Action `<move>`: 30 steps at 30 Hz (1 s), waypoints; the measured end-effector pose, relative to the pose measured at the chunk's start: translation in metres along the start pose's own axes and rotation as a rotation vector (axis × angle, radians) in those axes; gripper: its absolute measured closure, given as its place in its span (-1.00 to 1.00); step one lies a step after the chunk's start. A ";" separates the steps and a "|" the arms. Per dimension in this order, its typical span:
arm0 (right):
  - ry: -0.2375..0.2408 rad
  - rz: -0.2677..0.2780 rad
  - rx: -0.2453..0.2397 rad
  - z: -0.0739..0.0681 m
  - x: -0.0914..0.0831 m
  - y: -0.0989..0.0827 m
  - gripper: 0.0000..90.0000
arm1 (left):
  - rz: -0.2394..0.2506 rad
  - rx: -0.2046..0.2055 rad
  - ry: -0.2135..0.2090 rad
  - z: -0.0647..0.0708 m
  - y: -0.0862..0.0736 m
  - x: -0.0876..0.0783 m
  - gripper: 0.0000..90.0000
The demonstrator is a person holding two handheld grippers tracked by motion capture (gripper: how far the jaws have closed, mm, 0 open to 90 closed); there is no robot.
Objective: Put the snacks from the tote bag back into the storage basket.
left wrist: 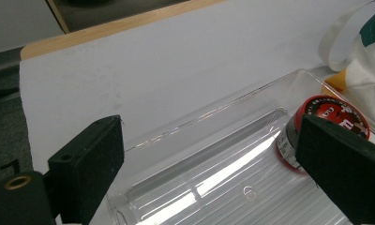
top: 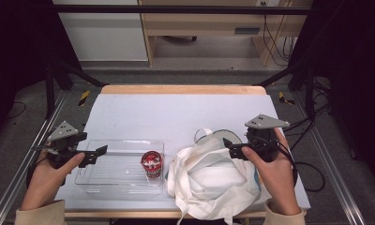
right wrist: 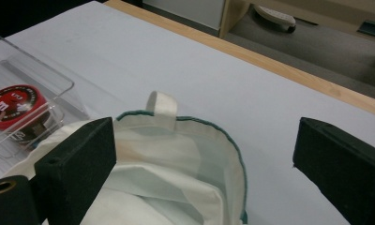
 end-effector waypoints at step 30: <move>-0.193 -0.053 0.227 0.088 -0.004 -0.069 -0.69 | -0.040 0.012 -0.005 -0.001 -0.007 0.011 -0.83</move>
Point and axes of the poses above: each handheld gripper's, and its own axes: x roughly forward along the jaws, y roughly out of its top, z roughly to its right, the point moved 2 cm from there along x, roughly forward along the jaws, and after that the axes turned 6 degrees about y, right-handed, at the moved point
